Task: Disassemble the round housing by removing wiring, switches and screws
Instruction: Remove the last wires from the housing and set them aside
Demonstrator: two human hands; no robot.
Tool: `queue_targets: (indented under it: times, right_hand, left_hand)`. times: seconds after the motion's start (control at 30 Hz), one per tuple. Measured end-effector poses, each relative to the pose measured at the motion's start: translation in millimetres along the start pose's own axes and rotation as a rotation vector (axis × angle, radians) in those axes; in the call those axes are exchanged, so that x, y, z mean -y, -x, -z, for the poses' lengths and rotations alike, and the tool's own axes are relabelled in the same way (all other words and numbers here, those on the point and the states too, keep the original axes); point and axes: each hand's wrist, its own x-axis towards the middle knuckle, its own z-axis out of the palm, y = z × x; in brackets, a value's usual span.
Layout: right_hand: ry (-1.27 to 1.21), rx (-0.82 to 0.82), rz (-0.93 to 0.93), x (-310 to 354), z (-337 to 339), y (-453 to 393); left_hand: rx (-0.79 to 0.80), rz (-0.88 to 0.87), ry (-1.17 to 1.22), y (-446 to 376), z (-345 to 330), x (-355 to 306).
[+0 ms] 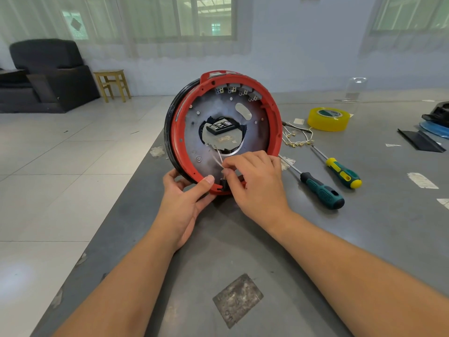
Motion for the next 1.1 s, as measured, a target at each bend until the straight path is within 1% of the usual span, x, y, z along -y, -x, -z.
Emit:
queue_targets:
  times: [0.13, 0.27, 0.33, 0.5, 0.6, 0.7, 0.9, 1.1]
  right_hand:
    - [0.006, 0.044, -0.054, -16, 9, 4]
    - [0.016, 0.256, 0.050, -39, 21, 12]
    - [0.040, 0.297, 0.096, -43, 25, 11]
    - [0.069, 0.246, 0.221, -35, 20, 4]
    - [0.091, 0.201, 0.261, -34, 20, 1]
    - [0.112, 0.192, 0.290, -31, 19, 0]
    - [0.198, 0.191, 0.286, -25, 15, 0]
    - [0.203, 0.184, 0.280, -24, 16, 1]
  left_hand:
    - [-0.029, 0.037, 0.084, 0, 1, -4]
    - [-0.041, 0.072, 0.137, -1, 3, -6]
    - [-0.045, 0.082, 0.159, -1, 3, -7]
    - [-0.039, 0.047, 0.172, 3, 2, -7]
    - [-0.015, 0.045, 0.171, 4, 1, -6]
    - [0.030, 0.096, 0.141, 6, -1, -7]
    - [0.086, 0.190, 0.164, 7, -4, -7]
    - [0.007, 0.272, 0.172, 4, -5, -4]
